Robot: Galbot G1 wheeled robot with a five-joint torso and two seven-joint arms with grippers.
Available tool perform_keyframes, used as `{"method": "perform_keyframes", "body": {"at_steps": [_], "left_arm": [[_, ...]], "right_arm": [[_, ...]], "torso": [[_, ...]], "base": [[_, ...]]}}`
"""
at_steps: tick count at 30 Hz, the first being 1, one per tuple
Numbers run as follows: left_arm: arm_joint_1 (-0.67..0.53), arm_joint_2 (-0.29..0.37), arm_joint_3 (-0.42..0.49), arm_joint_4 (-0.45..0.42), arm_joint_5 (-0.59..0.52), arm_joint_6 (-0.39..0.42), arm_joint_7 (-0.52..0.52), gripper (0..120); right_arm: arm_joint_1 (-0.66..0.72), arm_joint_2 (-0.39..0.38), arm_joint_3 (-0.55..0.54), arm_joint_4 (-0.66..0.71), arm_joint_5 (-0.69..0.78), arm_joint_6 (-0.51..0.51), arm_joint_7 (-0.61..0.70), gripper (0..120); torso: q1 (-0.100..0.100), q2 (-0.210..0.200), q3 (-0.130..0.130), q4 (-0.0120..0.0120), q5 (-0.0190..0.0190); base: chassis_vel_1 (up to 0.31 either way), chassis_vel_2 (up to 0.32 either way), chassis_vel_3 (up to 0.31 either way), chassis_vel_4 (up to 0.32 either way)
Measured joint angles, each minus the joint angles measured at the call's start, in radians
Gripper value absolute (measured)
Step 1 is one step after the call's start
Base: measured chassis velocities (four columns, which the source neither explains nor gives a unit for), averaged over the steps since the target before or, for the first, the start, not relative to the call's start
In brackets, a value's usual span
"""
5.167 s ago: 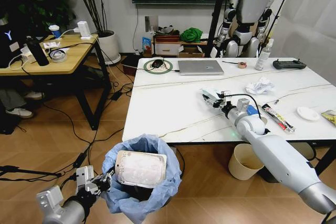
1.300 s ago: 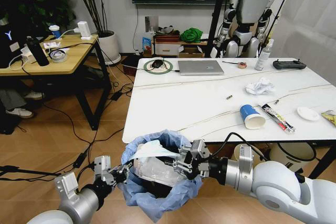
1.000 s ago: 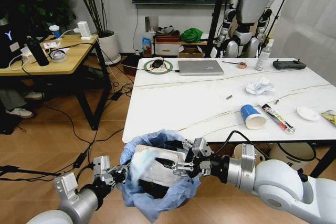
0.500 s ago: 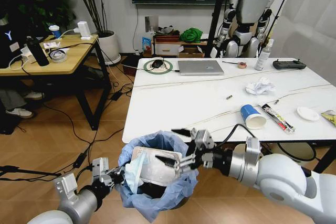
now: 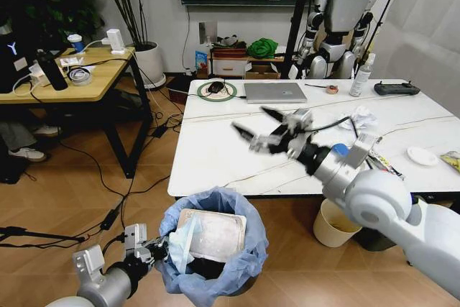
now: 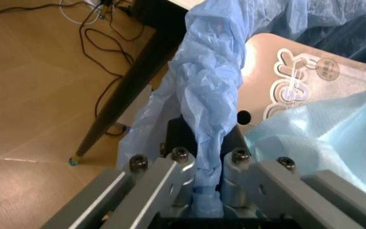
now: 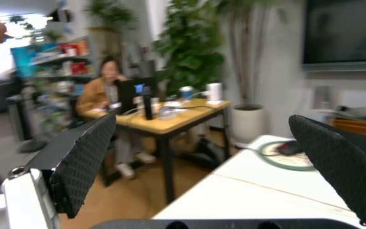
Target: Pick up the trash bin and place the trash from the table into it.
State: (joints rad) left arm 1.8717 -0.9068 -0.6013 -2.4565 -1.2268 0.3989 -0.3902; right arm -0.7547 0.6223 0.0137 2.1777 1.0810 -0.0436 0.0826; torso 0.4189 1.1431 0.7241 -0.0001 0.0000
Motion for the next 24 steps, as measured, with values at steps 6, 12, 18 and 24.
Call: {"method": "perform_keyframes", "body": {"at_steps": [6,12,18,24], "left_arm": [[0.021,-0.002,-0.003,-0.012,-0.001,0.001,-0.019,0],[0.027,0.002,-0.003,-0.024,-0.013,0.022,-0.038,0],[0.034,0.015,-0.016,-0.031,0.002,0.032,-0.039,0],[0.039,0.048,-0.024,-0.043,0.005,0.043,-0.036,0]], "right_arm": [[-0.069,0.046,0.072,-0.033,-0.045,0.001,0.121,100],[-0.161,0.038,0.149,-0.054,-0.070,0.022,0.136,100],[-0.235,0.061,0.201,-0.035,-0.082,0.015,0.152,100],[-0.314,0.118,0.325,-0.062,-0.114,-0.013,0.172,100]], "torso": [[0.000,0.000,0.000,0.0002,0.0002],[0.000,0.000,0.000,0.0000,-0.0002],[0.000,0.000,0.000,0.0002,-0.0002],[0.000,0.000,0.000,0.0002,-0.0001]], "base": [[0.000,0.000,0.000,0.000],[0.000,0.000,0.000,0.000],[0.000,0.000,0.000,0.000],[0.000,0.000,0.000,0.000]]}}
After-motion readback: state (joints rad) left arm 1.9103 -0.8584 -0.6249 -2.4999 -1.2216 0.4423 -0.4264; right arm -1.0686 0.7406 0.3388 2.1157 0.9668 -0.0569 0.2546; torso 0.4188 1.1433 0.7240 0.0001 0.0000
